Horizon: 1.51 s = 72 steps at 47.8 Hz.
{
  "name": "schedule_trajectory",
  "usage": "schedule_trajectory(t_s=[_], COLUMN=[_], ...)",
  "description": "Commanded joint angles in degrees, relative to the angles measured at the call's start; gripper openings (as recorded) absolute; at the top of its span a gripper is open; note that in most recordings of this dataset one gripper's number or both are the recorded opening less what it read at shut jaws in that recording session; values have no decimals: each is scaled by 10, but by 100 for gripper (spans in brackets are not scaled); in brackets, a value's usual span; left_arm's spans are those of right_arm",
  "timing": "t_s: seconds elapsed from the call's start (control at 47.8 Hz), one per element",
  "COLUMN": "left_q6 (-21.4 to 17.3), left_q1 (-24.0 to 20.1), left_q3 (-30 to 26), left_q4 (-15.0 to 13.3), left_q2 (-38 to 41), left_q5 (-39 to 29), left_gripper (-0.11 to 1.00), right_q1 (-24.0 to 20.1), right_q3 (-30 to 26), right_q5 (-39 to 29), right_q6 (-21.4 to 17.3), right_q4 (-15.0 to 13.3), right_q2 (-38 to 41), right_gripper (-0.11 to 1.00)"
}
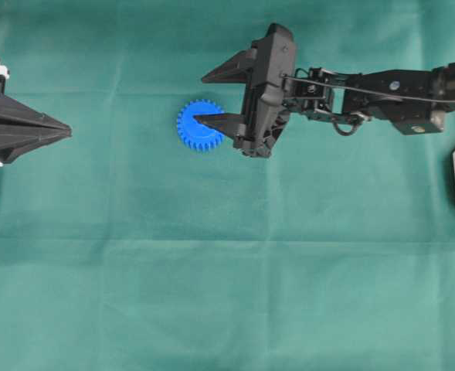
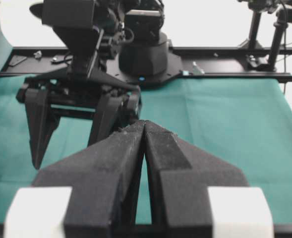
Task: Insert the shaft placed at a random location into the center hole of the medium gear at another random location.
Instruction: 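Open the right gripper and lift it away to the right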
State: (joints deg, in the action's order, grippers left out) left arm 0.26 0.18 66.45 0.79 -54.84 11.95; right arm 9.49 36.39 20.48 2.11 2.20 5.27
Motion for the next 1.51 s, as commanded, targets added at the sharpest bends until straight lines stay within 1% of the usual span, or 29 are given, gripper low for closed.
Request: schedule_trajectory(t_s=[0.0, 0.167, 0.544, 0.69, 1.066, 1.485], left_q6=[1, 2, 3, 3, 4, 2], left_q1=[1, 1, 1, 1, 1, 1], left_q3=[-6, -6, -6, -6, -5, -5], left_q4=[1, 2, 2, 1, 2, 2], left_q2=[4, 4, 4, 3, 2, 4], left_q5=[4, 4, 1, -4, -17, -17], left_gripper=[0, 0, 0, 0, 0, 0], right_q1=[-2, -2, -2, -1, -1, -2], right_q3=[2, 35, 143, 171, 196, 196], right_q5=[-2, -2, 1, 0, -6, -3], right_q6=[8, 5, 2, 1, 1, 1], right_q4=[-1, -1, 2, 2, 3, 3], right_q2=[-30, -59, -164, -192, -220, -221], right_gripper=[86, 86, 86, 86, 86, 86])
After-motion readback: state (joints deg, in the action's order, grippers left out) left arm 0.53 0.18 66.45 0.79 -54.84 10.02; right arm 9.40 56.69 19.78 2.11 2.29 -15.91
